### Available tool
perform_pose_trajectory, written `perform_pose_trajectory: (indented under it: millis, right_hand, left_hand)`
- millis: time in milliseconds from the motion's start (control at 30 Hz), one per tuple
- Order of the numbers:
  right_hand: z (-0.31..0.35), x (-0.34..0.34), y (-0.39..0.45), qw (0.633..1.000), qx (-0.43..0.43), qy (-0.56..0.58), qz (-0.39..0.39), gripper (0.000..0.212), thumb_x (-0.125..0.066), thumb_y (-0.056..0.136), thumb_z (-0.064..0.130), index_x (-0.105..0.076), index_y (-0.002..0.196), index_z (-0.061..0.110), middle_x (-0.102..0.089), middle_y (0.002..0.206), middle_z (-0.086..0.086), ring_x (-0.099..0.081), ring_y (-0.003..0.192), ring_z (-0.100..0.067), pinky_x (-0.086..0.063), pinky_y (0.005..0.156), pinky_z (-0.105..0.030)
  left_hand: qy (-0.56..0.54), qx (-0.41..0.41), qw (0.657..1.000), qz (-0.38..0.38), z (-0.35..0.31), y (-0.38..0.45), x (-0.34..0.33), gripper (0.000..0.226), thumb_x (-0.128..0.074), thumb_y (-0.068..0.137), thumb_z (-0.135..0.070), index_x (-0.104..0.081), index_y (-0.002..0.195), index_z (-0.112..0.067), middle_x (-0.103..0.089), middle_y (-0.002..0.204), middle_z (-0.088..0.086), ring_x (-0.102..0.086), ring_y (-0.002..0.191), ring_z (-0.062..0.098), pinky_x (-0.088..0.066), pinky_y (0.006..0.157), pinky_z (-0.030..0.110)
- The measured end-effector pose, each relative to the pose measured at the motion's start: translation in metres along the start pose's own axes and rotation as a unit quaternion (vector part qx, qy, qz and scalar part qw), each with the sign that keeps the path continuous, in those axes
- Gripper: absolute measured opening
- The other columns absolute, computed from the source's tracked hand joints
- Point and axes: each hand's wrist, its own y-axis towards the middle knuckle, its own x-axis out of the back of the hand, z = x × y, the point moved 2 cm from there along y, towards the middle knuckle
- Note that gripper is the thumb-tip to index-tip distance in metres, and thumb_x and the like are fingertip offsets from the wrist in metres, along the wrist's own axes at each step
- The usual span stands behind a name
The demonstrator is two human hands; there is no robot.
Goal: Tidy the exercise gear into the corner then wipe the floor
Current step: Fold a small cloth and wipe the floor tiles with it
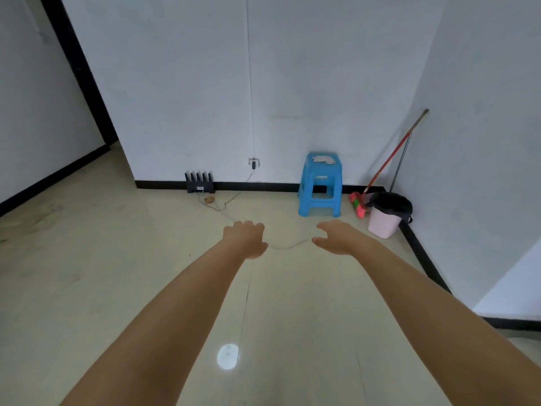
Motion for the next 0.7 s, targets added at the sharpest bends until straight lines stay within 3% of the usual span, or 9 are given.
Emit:
perform_pose_trajectory:
  millis: [400, 700]
  right_hand:
    - [-0.079, 0.083, 0.289, 0.996, -0.085, 0.030, 0.022, 0.057, -0.038, 0.098, 0.038, -0.024, 0.148, 0.013, -0.024, 0.155, -0.008, -0.027, 0.142, -0.025, -0.024, 0.116, -0.036]
    - [-0.145, 0.165, 0.533, 0.996, -0.075, 0.050, 0.024, 0.056, -0.037, 0.099, 0.033, -0.023, 0.148, 0.009, -0.025, 0.155, -0.010, -0.029, 0.141, -0.026, -0.024, 0.115, -0.035]
  left_hand:
    - [0.012, -0.069, 0.997, 0.016, 0.013, 0.333, 0.072, 0.049, -0.037, 0.099, -0.036, -0.031, 0.143, -0.015, -0.038, 0.145, 0.008, -0.036, 0.133, 0.027, -0.034, 0.105, 0.039]
    - [0.027, -0.064, 0.997, 0.044, -0.012, 0.579, 0.123, 0.050, -0.038, 0.099, -0.036, -0.030, 0.144, -0.015, -0.038, 0.145, 0.009, -0.036, 0.134, 0.027, -0.034, 0.107, 0.041]
